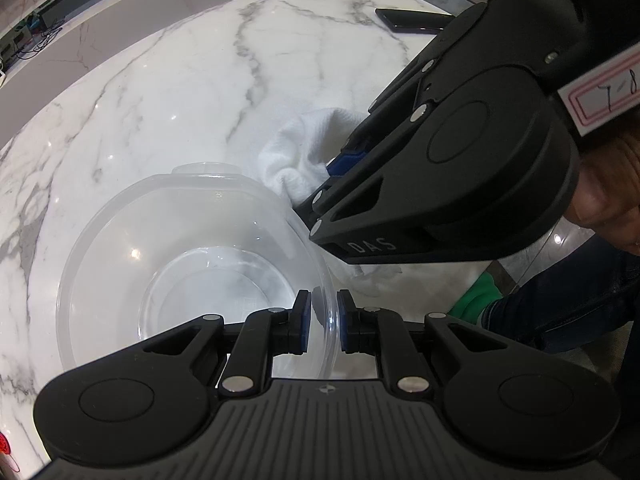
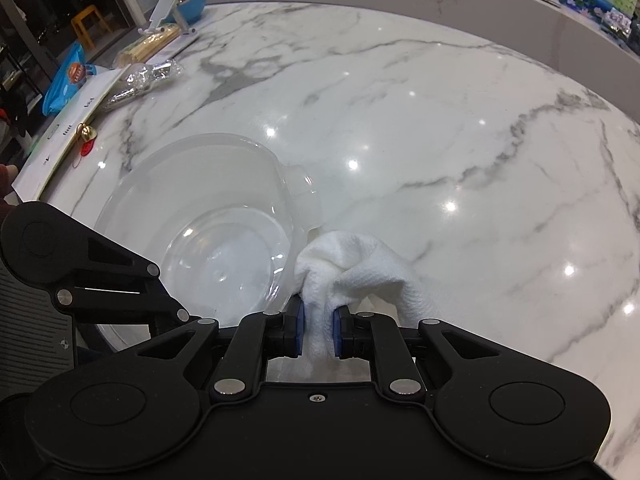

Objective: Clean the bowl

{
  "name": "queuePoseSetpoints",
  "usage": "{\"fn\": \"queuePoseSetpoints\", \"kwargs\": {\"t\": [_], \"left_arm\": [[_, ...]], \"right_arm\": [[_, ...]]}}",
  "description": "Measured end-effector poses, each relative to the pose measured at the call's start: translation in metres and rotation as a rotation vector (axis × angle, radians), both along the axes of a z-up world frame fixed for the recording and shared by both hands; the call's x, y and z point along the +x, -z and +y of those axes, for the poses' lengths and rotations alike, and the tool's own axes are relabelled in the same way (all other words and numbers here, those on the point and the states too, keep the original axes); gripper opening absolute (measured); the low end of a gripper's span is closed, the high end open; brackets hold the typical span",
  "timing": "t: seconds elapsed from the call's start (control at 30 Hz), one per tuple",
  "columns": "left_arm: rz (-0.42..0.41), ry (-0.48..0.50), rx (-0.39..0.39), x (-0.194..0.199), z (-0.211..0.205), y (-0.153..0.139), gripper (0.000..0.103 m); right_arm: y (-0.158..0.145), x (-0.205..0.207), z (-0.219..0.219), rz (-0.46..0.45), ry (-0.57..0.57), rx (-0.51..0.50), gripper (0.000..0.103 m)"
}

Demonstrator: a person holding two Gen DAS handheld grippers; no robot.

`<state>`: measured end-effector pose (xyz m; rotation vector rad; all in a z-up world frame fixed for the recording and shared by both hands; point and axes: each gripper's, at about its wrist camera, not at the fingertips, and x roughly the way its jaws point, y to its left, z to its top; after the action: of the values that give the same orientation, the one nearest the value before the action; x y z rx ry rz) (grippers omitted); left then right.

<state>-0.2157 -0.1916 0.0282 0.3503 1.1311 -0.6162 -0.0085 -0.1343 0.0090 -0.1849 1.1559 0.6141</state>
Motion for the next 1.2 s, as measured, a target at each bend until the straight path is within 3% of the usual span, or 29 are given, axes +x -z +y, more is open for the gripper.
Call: {"fn": "queuePoseSetpoints", "kwargs": {"t": [0.97, 1.2], "left_arm": [[-0.002, -0.008, 0.002, -0.038, -0.029, -0.003, 0.012], [-0.010, -0.021, -0.002, -0.053, -0.023, -0.020, 0.012]], "right_arm": [[-0.001, 0.001, 0.000, 0.002, -0.009, -0.003, 0.013], [-0.009, 0.000, -0.004, -0.025, 0.035, 0.024, 0.013]]}}
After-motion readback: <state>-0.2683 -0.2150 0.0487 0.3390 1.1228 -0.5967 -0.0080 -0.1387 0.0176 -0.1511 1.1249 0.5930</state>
